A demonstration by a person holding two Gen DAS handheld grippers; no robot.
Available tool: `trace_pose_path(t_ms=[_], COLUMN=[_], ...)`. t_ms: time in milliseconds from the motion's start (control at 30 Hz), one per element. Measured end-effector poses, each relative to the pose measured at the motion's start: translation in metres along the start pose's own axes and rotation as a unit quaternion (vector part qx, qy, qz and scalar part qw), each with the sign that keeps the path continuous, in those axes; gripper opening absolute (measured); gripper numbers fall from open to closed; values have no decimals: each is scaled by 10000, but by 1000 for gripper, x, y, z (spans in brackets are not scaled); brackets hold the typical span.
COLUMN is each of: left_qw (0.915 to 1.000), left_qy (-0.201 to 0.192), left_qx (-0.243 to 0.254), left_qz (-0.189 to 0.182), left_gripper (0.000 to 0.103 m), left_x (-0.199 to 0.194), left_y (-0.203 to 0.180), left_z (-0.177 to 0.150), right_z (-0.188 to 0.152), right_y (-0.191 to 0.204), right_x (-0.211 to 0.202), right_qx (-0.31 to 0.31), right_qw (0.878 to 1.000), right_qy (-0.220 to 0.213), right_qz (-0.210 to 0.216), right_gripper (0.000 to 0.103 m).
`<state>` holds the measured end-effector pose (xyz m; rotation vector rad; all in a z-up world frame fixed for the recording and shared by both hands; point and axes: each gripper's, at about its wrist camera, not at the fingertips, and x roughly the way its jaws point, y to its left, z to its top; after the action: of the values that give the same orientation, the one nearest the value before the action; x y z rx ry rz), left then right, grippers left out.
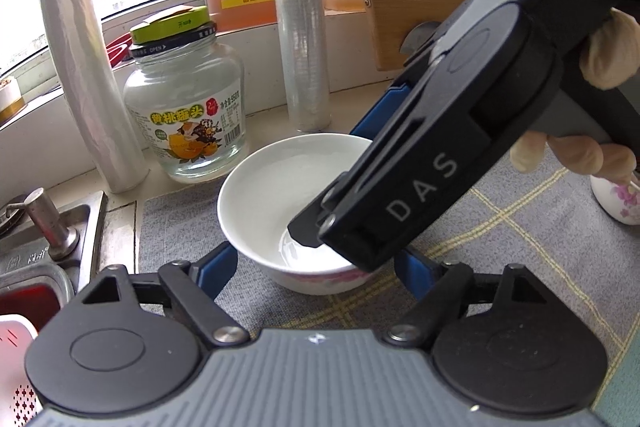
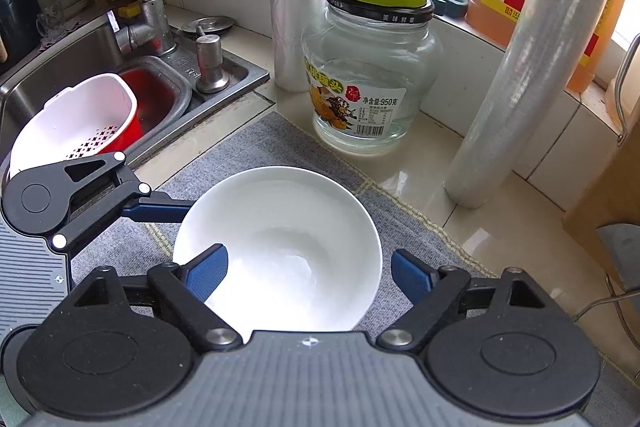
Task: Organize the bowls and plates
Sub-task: 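Grip the pink-flowered bowl rim with the right tool while the left tool holds its side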
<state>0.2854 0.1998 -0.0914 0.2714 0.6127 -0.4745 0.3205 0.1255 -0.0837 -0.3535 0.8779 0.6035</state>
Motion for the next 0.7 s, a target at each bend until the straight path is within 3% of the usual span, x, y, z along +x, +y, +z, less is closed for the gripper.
trace_pose_path(t_ms=[300, 533, 700], left_qw=[9996, 9996, 9995], left_qy=[22, 40, 90], left_qx=[261, 259, 289], left_qz=[-88, -112, -103], left_gripper=[84, 84, 85], left_x=[1, 0, 0], left_y=[1, 2, 2], left_z=[1, 1, 2], right_z=[5, 9, 9], right_y=[-9, -13, -13], right_x=[5, 9, 12], right_qx=[58, 59, 56], right_qw=[9998, 9995, 9994], right_qy=[70, 138, 180], right_qz=[192, 276, 286], right_gripper=[83, 72, 71])
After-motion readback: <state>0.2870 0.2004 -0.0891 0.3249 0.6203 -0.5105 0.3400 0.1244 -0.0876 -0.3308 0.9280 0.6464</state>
